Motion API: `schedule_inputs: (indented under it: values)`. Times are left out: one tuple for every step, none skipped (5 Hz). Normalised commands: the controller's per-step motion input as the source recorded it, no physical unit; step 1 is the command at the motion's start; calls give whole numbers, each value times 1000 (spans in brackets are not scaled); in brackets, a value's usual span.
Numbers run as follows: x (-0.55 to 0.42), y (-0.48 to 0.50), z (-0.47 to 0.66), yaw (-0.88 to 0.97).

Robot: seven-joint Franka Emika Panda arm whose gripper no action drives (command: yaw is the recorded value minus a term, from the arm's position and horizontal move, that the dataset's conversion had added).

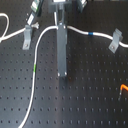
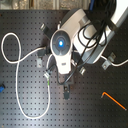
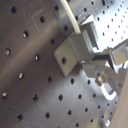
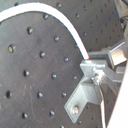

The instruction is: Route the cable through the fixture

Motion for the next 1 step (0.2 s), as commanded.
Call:
schedule_inputs:
  values:
    - [-47, -11, 567, -31]
